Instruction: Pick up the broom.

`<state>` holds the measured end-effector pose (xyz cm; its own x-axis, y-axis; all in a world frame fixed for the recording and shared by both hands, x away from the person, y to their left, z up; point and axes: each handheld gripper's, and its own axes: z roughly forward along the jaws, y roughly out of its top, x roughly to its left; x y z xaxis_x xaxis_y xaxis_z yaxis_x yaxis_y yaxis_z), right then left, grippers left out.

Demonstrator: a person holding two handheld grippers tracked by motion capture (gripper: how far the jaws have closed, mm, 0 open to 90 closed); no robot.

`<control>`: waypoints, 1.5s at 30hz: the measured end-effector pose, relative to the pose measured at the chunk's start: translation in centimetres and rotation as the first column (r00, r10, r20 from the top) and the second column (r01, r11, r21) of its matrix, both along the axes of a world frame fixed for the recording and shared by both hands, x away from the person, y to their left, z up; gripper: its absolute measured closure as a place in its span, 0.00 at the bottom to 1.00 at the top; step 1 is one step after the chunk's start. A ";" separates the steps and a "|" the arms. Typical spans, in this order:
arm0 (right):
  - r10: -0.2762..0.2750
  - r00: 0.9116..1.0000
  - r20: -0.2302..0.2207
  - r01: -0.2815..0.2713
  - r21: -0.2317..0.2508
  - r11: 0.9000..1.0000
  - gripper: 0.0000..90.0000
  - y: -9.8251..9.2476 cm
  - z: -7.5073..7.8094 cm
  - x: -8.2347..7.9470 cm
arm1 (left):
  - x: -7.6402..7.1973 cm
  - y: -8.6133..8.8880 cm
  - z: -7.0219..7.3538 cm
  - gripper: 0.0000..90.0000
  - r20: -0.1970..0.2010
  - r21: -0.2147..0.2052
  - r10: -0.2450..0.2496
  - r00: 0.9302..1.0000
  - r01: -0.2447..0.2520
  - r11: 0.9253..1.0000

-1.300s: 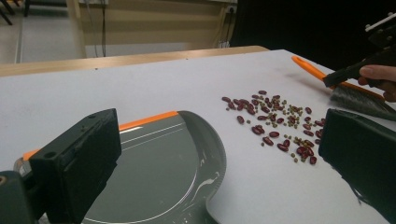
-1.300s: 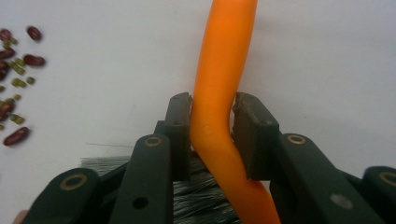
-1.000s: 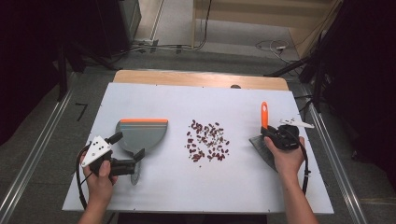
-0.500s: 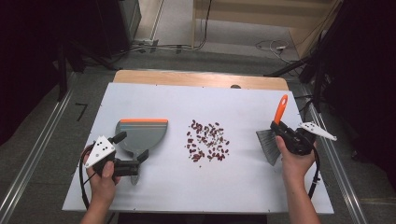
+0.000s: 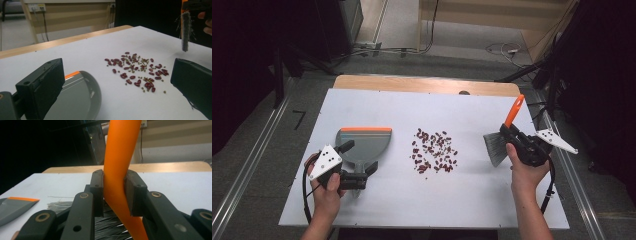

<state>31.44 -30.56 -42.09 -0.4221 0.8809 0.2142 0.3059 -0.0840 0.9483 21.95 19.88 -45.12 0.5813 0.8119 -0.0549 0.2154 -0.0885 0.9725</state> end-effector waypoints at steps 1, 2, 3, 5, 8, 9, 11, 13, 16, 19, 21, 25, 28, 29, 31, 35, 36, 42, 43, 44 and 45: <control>0.009 1.000 0.003 -0.009 0.003 1.000 0.77 0.2 0.2 -0.1 | 0.0 -0.2 0.1 0.00 0.001 -0.003 -0.008 1.000 0.008 1.000; 0.013 1.000 0.011 -0.013 0.002 1.000 0.77 0.4 0.4 -0.2 | 0.0 -0.4 0.1 0.00 0.002 -0.002 -0.015 1.000 0.015 1.000; 0.013 1.000 0.011 -0.013 0.002 1.000 0.77 0.4 0.4 -0.2 | 0.1 -0.7 0.2 0.00 0.000 -0.003 -0.024 1.000 0.024 1.000; 0.032 0.999 0.023 -0.032 0.003 0.999 0.77 1.1 1.1 -0.6 | 0.1 -1.1 0.3 0.00 0.001 -0.005 -0.036 0.999 0.036 0.999; 0.049 0.998 0.033 -0.049 0.002 0.999 0.77 2.0 1.7 -1.0 | 0.2 -2.0 0.5 0.00 -0.004 -0.021 -0.054 0.999 0.054 0.998; 0.049 0.998 0.033 -0.049 0.002 0.999 0.77 2.0 1.7 -1.0 | 0.2 -2.0 0.5 0.00 -0.004 -0.021 -0.054 0.999 0.054 0.998; 0.070 0.997 0.043 -0.070 0.002 0.998 0.77 3.1 2.2 -1.3 | 0.3 -2.5 0.6 0.00 -0.008 -0.026 -0.064 0.998 0.063 0.998; 0.079 0.995 0.054 -0.079 -0.002 0.997 0.77 3.8 2.5 -1.5 | 0.5 -3.0 0.7 0.00 -0.011 -0.029 -0.074 0.997 0.074 0.997; 0.090 0.994 0.058 -0.090 0.003 0.996 0.77 4.6 2.9 -1.7 | 0.7 -3.7 0.9 0.00 -0.013 -0.035 -0.088 0.996 0.088 0.996; 0.106 0.992 0.067 -0.107 0.004 0.994 0.77 5.2 3.1 -1.9 | 0.9 -4.5 1.1 0.00 -0.019 -0.039 -0.110 0.994 0.109 0.993; 0.121 0.990 0.067 -0.122 0.006 0.993 0.77 5.6 3.2 -2.1 | 1.1 -5.0 1.1 0.00 -0.024 -0.041 -0.123 0.992 0.122 0.992; 0.133 0.989 0.071 -0.134 0.008 0.991 0.77 6.1 3.4 -2.3 | 1.4 -6.2 1.3 0.00 -0.021 -0.041 -0.148 0.989 0.147 0.988; 0.149 0.986 0.069 -0.150 0.011 0.989 0.77 6.9 3.4 -2.5 | 1.7 -7.0 1.6 0.00 -0.017 -0.039 -0.140 0.990 0.139 0.990; 0.149 0.986 0.069 -0.150 0.011 0.989 0.77 6.9 3.4 -2.5 | 1.7 -7.2 1.8 0.00 -0.016 -0.035 -0.125 0.992 0.124 0.992; 0.162 0.984 0.069 -0.163 0.006 0.987 0.77 7.5 3.3 -2.7 | 2.0 -7.4 2.0 0.00 -0.019 -0.047 -0.119 0.993 0.118 0.992; 0.176 0.982 0.068 -0.177 0.008 0.984 0.77 8.3 3.3 -3.0 | 2.1 -7.6 2.2 0.00 -0.020 -0.057 -0.135 0.991 0.134 0.989; 0.176 0.982 0.068 -0.177 0.008 0.984 0.77 8.3 3.3 -3.0 | 2.1 -7.7 2.2 0.00 -0.020 -0.056 -0.136 0.991 0.135 0.989; 0.192 0.979 0.074 -0.193 0.004 0.981 0.77 9.4 3.2 -3.3 | 2.1 -8.7 2.1 0.00 -0.027 -0.062 -0.152 0.988 0.150 0.987; 0.193 0.978 0.074 -0.194 0.004 0.981 0.77 9.5 3.2 -3.4 | 2.1 -8.9 2.0 0.00 -0.035 -0.061 -0.155 0.987 0.153 0.986; 0.198 0.978 0.071 -0.199 0.004 0.980 0.77 9.9 3.1 -3.5 | 2.1 -9.3 2.0 0.00 -0.040 -0.065 -0.173 0.984 0.170 0.983; 0.201 0.977 0.069 -0.202 0.005 0.979 0.77 10.0 3.0 -3.5 | 2.1 -9.6 1.9 0.00 -0.044 -0.062 -0.181 0.983 0.178 0.982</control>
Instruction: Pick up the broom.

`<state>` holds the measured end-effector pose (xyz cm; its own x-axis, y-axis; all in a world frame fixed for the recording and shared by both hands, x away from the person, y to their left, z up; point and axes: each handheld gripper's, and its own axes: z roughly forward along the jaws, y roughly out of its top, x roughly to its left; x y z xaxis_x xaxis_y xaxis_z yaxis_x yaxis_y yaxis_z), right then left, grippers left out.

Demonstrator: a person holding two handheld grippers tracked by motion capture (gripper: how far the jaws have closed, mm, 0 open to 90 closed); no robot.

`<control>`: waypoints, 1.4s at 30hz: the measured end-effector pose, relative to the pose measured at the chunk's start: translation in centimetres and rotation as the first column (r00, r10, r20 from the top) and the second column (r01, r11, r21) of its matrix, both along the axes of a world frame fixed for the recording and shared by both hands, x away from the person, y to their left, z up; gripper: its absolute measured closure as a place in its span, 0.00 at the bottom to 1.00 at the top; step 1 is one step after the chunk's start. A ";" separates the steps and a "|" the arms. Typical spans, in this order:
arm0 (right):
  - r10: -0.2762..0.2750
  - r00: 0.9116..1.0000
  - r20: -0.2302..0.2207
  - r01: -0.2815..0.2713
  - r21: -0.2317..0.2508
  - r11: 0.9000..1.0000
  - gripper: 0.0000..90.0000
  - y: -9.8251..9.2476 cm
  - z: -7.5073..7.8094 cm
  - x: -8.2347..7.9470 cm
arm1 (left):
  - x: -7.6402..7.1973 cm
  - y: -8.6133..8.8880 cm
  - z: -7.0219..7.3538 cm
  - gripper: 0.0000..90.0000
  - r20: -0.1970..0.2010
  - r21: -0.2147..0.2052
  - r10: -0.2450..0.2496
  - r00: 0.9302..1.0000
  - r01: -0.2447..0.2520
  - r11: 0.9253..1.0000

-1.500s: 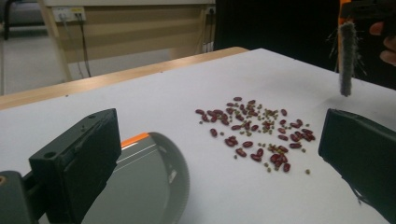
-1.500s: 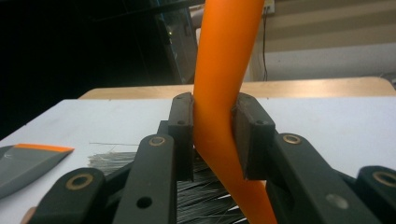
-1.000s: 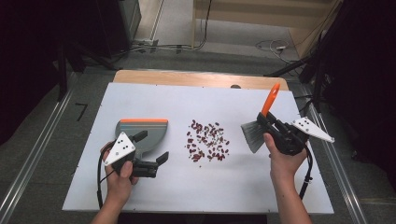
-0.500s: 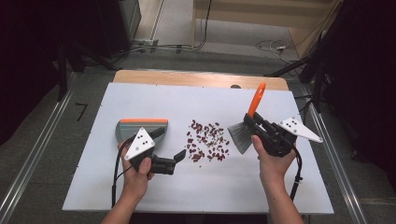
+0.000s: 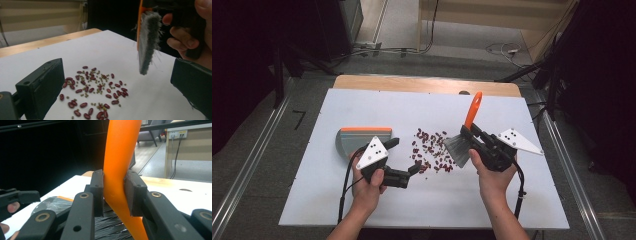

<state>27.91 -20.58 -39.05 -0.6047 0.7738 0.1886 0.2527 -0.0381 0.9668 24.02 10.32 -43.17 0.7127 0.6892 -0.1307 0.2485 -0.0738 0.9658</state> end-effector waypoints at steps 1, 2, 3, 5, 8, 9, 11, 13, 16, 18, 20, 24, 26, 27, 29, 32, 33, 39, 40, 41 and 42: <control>0.000 1.000 0.000 0.000 0.000 1.000 0.77 0.0 0.0 0.0 | 0.0 -0.3 0.0 0.00 -0.004 0.006 -0.011 1.000 0.011 1.000; 0.007 1.000 0.000 -0.007 0.001 1.000 0.77 0.4 -0.1 -0.1 | -0.1 -0.8 -0.1 0.00 -0.008 0.009 -0.023 1.000 0.023 1.000; 0.008 1.000 -0.006 -0.008 0.003 1.000 0.77 0.5 -0.1 -0.2 | -0.1 -1.3 -0.2 0.00 -0.012 0.015 -0.033 0.999 0.033 0.999; 0.010 1.000 -0.004 -0.010 0.000 1.000 0.77 0.7 -0.2 -0.2 | -0.2 -1.7 -0.2 0.01 -0.016 0.018 -0.032 0.999 0.033 0.999; 0.026 1.000 0.000 -0.026 -0.006 1.000 0.77 1.4 -0.2 -0.5 | -0.2 -2.5 -0.4 0.02 -0.030 0.019 -0.038 0.999 0.039 0.999; 0.030 1.000 0.003 -0.030 -0.007 1.000 0.77 1.7 -0.2 -0.6 | -0.2 -2.7 -0.5 0.02 -0.032 0.017 -0.041 0.999 0.041 0.999; 0.040 0.999 0.003 -0.040 -0.010 0.999 0.77 2.1 -0.2 -0.8 | -0.2 -2.9 -0.5 0.04 -0.036 0.019 -0.038 0.999 0.039 0.999; 0.055 0.998 0.004 -0.055 -0.011 0.998 0.77 2.8 -0.3 -1.2 | -0.3 -3.2 -0.4 0.05 -0.044 0.006 -0.048 0.998 0.048 0.999; 0.067 0.998 0.006 -0.067 -0.012 0.998 0.77 3.5 -0.3 -1.5 | -0.5 -3.9 -0.5 0.08 -0.055 0.023 -0.048 0.997 0.050 0.999; 0.075 0.997 0.007 -0.075 -0.010 0.997 0.77 3.9 -0.3 -1.7 | -0.5 -4.1 -0.6 0.10 -0.057 0.029 -0.051 0.997 0.052 0.998; 0.079 0.997 0.008 -0.079 -0.010 0.997 0.77 4.0 -0.2 -1.8 | -0.6 -4.5 -0.7 0.12 -0.069 0.037 -0.054 0.996 0.056 0.998; 0.096 0.995 0.013 -0.096 -0.008 0.995 0.77 4.8 -0.1 -2.4 | -0.6 -5.0 -0.9 0.24 -0.091 0.040 -0.047 0.995 0.051 0.998; 0.103 0.995 0.017 -0.103 -0.009 0.995 0.77 5.1 -0.1 -2.6 | -0.6 -5.3 -1.0 0.31 -0.100 0.045 -0.042 0.994 0.047 0.998; 0.106 0.994 0.014 -0.106 -0.007 0.994 0.77 5.2 -0.1 -2.8 | -0.6 -5.4 -1.1 0.34 -0.102 0.046 -0.040 0.994 0.045 0.998; 0.109 0.994 0.018 -0.109 -0.008 0.994 0.77 5.4 0.0 -2.9 | -0.6 -5.5 -1.1 0.41 -0.109 0.051 -0.040 0.993 0.046 0.998; 0.112 0.993 0.022 -0.112 -0.005 0.994 0.77 5.5 0.0 -3.1 | -0.5 -5.6 -1.2 0.49 -0.118 0.044 -0.040 0.992 0.045 0.998; 0.116 0.993 0.022 -0.116 -0.001 0.993 0.77 5.6 0.1 -3.3 | -0.5 -5.6 -1.2 0.52 -0.125 0.042 -0.038 0.991 0.043 0.998; 0.120 0.992 0.022 -0.120 -0.009 0.993 0.77 6.0 0.0 -3.5 | -0.4 -5.5 -1.2 0.68 -0.134 0.030 -0.028 0.991 0.032 0.999; 0.121 0.992 0.025 -0.121 -0.011 0.993 0.77 6.0 0.0 -3.5 | -0.4 -5.4 -1.2 0.72 -0.130 0.026 -0.031 0.991 0.034 0.999; 0.120 0.992 0.025 -0.120 -0.012 0.993 0.77 6.0 0.0 -3.5 | -0.4 -5.4 -1.2 0.76 -0.123 0.024 -0.041 0.992 0.044 0.999; 0.120 0.992 0.025 -0.120 -0.012 0.993 0.77 6.0 0.0 -3.5 | -0.4 -5.4 -1.2 0.80 -0.123 0.024 -0.041 0.992 0.044 0.999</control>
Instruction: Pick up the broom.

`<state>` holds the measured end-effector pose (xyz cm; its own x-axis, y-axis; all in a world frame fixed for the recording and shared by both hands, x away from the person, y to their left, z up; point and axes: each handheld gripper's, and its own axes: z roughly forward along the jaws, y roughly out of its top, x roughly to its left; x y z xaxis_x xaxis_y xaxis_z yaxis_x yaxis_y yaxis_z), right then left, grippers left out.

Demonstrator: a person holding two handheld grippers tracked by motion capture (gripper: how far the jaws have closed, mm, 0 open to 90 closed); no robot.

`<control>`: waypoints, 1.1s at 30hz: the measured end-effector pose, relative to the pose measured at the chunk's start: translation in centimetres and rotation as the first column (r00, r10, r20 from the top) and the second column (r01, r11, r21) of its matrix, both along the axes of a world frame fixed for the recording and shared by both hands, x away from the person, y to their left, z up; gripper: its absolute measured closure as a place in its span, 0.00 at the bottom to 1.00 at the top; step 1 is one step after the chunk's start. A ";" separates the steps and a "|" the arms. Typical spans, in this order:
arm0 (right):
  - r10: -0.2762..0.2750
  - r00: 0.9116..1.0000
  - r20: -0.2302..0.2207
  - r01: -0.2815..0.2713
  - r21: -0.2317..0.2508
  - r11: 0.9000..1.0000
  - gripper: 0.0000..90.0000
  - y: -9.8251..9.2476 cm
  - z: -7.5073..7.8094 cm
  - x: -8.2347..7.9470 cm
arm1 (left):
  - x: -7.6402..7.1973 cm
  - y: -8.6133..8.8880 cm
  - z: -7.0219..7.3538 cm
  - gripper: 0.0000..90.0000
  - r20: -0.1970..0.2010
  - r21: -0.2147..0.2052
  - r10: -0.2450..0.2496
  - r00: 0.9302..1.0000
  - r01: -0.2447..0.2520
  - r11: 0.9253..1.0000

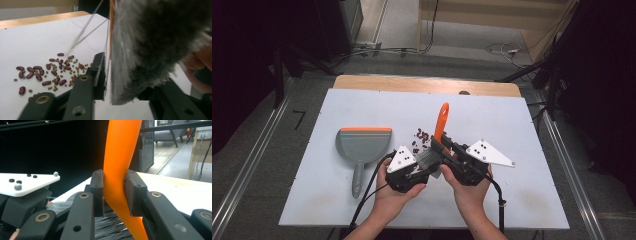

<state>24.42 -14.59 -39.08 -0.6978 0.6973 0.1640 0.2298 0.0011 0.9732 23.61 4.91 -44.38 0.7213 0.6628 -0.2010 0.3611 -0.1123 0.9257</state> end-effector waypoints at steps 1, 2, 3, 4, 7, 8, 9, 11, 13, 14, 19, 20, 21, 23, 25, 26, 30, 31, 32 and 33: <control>0.002 1.000 -0.003 -0.002 0.004 1.000 0.77 0.0 0.0 0.0 | 0.0 0.0 0.0 0.84 0.007 0.002 -0.005 1.000 0.005 1.000; 0.002 1.000 -0.002 -0.002 0.004 1.000 0.77 0.0 0.0 0.0 | -0.1 0.0 0.0 0.87 0.009 0.001 -0.016 1.000 0.016 1.000; 0.002 1.000 -0.002 -0.002 0.003 1.000 0.77 0.0 0.0 0.0 | -0.1 0.0 0.0 0.88 0.011 0.003 -0.019 1.000 0.019 1.000; 0.003 1.000 -0.002 -0.003 0.003 1.000 0.77 0.0 0.0 -0.1 | -0.1 0.0 0.0 0.90 0.011 0.003 -0.019 1.000 0.019 1.000; 0.012 1.000 -0.002 -0.012 0.004 1.000 0.77 0.0 0.1 -0.1 | -0.1 0.3 0.1 0.93 0.017 0.008 -0.028 0.999 0.028 1.000; 0.016 1.000 0.000 -0.016 0.001 1.000 0.77 0.0 0.1 0.0 | -0.1 0.3 0.1 0.93 0.022 0.015 -0.028 0.999 0.028 0.999; 0.023 1.000 -0.003 -0.023 -0.008 1.000 0.76 0.0 0.2 0.0 | -0.1 0.4 0.2 0.94 0.028 0.024 -0.033 0.999 0.032 0.999; 0.036 0.999 -0.001 -0.036 -0.026 0.999 0.75 0.1 0.3 0.1 | -0.1 0.6 0.2 0.94 0.032 0.032 -0.040 0.999 0.039 0.999; 0.064 0.998 0.000 -0.064 -0.053 0.997 0.67 -0.1 0.4 0.3 | 0.2 1.2 0.4 0.95 0.026 0.028 -0.067 0.997 0.066 0.997; 0.087 0.996 -0.006 -0.087 -0.056 0.995 0.63 -0.3 0.5 0.6 | 0.3 1.6 0.5 0.95 0.029 0.024 -0.071 0.997 0.070 0.997; 0.182 0.983 -0.035 -0.184 -0.057 0.981 0.51 -1.8 0.6 1.9 | 0.8 3.3 1.1 0.95 0.029 -0.005 -0.106 0.994 0.106 0.994; 0.205 0.978 -0.039 -0.207 -0.061 0.976 0.50 -2.1 0.6 2.2 | 0.8 3.3 1.1 0.95 0.029 -0.005 -0.106 0.994 0.106 0.994; 0.205 0.978 -0.039 -0.207 -0.061 0.976 0.50 -2.1 0.6 2.2 | 1.0 3.7 1.3 0.95 0.033 -0.013 -0.126 0.992 0.126 0.992; 0.257 0.965 -0.058 -0.260 -0.044 0.965 0.50 -2.7 0.5 2.8 | 1.2 4.2 1.5 0.95 0.027 -0.036 -0.176 0.984 0.176 0.984; 0.319 0.946 -0.059 -0.321 -0.027 0.947 0.50 -3.1 0.5 3.1 | 1.3 4.7 1.7 0.95 0.038 -0.041 -0.215 0.976 0.217 0.975; 0.319 0.946 -0.059 -0.321 -0.027 0.947 0.50 -3.1 0.5 3.1 | 1.3 4.9 1.8 0.95 0.042 -0.040 -0.232 0.972 0.234 0.972; 0.385 0.921 -0.054 -0.387 -0.018 0.922 0.52 -3.3 0.4 3.1 | 1.3 5.0 1.9 0.95 0.050 -0.036 -0.284 0.958 0.286 0.958; 0.400 0.915 -0.055 -0.402 -0.018 0.916 0.52 -3.2 0.4 3.2 | 1.2 4.9 1.8 0.95 0.051 -0.037 -0.300 0.953 0.302 0.953; 0.429 0.901 -0.059 -0.431 -0.025 0.902 0.52 -3.0 0.2 3.2 | 1.2 4.9 1.8 0.95 0.053 -0.037 -0.316 0.947 0.318 0.947; 0.442 0.895 -0.061 -0.444 -0.023 0.896 0.53 -3.0 0.1 3.2 | 1.2 4.8 1.8 0.95 0.054 -0.038 -0.331 0.942 0.334 0.942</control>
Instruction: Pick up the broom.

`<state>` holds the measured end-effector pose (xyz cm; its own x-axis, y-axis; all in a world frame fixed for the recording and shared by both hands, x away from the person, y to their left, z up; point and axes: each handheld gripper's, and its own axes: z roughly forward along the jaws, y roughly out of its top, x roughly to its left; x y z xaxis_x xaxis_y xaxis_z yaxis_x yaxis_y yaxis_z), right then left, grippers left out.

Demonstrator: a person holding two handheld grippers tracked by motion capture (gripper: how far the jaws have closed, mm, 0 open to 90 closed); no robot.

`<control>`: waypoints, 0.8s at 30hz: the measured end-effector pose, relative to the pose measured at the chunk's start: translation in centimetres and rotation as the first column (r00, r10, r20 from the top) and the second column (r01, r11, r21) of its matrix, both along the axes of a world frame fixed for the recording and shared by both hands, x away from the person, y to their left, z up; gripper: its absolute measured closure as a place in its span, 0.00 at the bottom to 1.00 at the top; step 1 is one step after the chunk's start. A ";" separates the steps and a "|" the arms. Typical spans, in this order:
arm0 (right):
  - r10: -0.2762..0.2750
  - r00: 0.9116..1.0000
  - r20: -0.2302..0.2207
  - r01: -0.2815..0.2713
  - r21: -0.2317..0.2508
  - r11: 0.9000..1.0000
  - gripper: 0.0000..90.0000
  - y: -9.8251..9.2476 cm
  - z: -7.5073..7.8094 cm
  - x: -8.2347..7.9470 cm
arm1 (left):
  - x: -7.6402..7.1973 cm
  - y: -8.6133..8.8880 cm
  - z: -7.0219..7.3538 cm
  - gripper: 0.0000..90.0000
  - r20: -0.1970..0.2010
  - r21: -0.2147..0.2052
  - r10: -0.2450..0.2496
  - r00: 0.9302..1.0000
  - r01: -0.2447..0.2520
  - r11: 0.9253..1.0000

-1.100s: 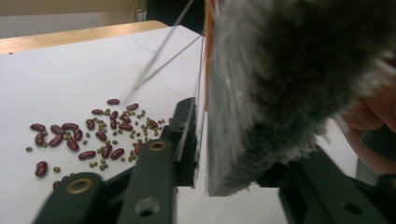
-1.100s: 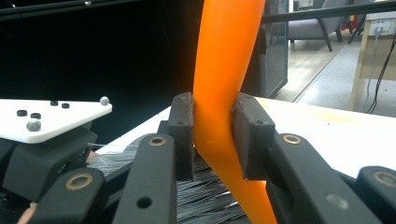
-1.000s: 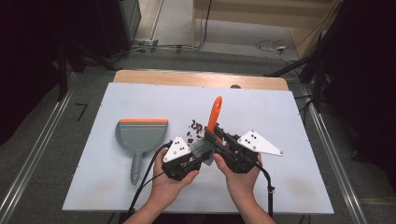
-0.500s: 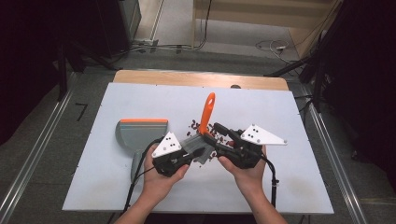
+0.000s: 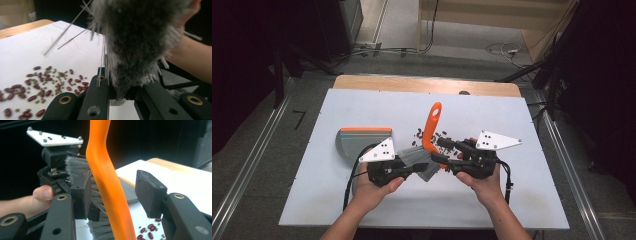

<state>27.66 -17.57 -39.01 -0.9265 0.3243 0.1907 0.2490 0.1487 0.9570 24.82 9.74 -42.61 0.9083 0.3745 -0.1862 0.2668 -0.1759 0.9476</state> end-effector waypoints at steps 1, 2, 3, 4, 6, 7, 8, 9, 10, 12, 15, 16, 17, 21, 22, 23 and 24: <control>0.013 1.000 -0.006 -0.013 0.002 1.000 0.53 0.0 -0.1 0.0 | 0.0 0.0 0.0 0.95 0.001 -0.003 -0.009 1.000 0.009 1.000; 0.032 0.999 -0.013 -0.032 0.008 0.999 0.54 0.0 -0.2 0.1 | 0.0 -0.1 0.0 0.95 0.000 -0.006 -0.021 1.000 0.021 1.000; 0.032 0.999 -0.013 -0.032 0.008 0.999 0.54 0.0 -0.2 0.1 | 0.0 -0.1 0.0 0.95 0.000 -0.010 -0.031 1.000 0.031 0.999; 0.051 0.999 -0.018 -0.050 0.017 0.999 0.55 0.0 -0.3 0.1 | -0.1 -0.1 0.0 0.95 -0.001 -0.014 -0.043 0.999 0.043 0.999; 0.088 0.996 -0.031 -0.088 0.027 0.996 0.57 0.0 -0.4 0.3 | -0.1 -0.1 0.0 0.95 -0.002 -0.023 -0.071 0.998 0.070 0.997; 0.103 0.994 -0.033 -0.102 0.033 0.994 0.58 0.0 -0.5 0.3 | -0.1 -0.1 0.0 0.95 -0.001 -0.027 -0.083 0.997 0.083 0.996; 0.118 0.992 -0.039 -0.117 0.038 0.992 0.58 0.0 -0.6 0.4 | -0.1 -0.1 0.0 0.95 -0.001 -0.027 -0.083 0.997 0.083 0.996; 0.130 0.991 -0.038 -0.128 0.039 0.991 0.60 0.1 -0.7 0.4 | -0.1 -0.2 0.0 0.95 -0.001 -0.037 -0.099 0.995 0.099 0.994; 0.148 0.988 -0.042 -0.146 0.046 0.988 0.62 0.1 -0.8 0.4 | -0.1 -0.3 0.0 0.95 -0.002 -0.039 -0.105 0.995 0.105 0.994; 0.165 0.985 -0.044 -0.163 0.052 0.985 0.64 0.1 -0.9 0.4 | -0.1 -0.3 0.0 0.95 0.000 -0.038 -0.112 0.994 0.112 0.993; 0.192 0.980 -0.043 -0.190 0.050 0.981 0.66 0.3 -1.0 0.4 | -0.2 -0.4 -0.1 0.95 -0.007 -0.044 -0.129 0.992 0.128 0.991; 0.206 0.977 -0.061 -0.202 0.071 0.977 0.69 0.2 -1.1 0.5 | -0.1 -0.3 -0.1 0.95 -0.008 -0.047 -0.134 0.991 0.133 0.990; 0.206 0.977 -0.061 -0.202 0.071 0.977 0.69 0.2 -1.1 0.5 | -0.1 -0.3 -0.1 0.95 -0.013 -0.052 -0.140 0.990 0.139 0.989; 0.244 0.967 -0.077 -0.237 0.096 0.967 0.75 0.1 -1.2 0.7 | 0.0 -0.3 -0.1 0.95 -0.024 -0.067 -0.175 0.984 0.173 0.983; 0.246 0.967 -0.067 -0.240 0.090 0.967 0.75 0.1 -1.2 0.6 | -0.1 -0.3 -0.1 0.95 -0.022 -0.067 -0.177 0.984 0.175 0.982; 0.246 0.967 -0.067 -0.240 0.090 0.967 0.75 0.1 -1.2 0.6 | 0.0 -0.2 -0.1 0.95 -0.019 -0.064 -0.178 0.984 0.176 0.982; 0.240 0.969 -0.061 -0.235 0.082 0.969 0.76 0.1 -1.1 0.5 | 0.0 -0.2 -0.1 0.94 -0.021 -0.068 -0.177 0.984 0.175 0.982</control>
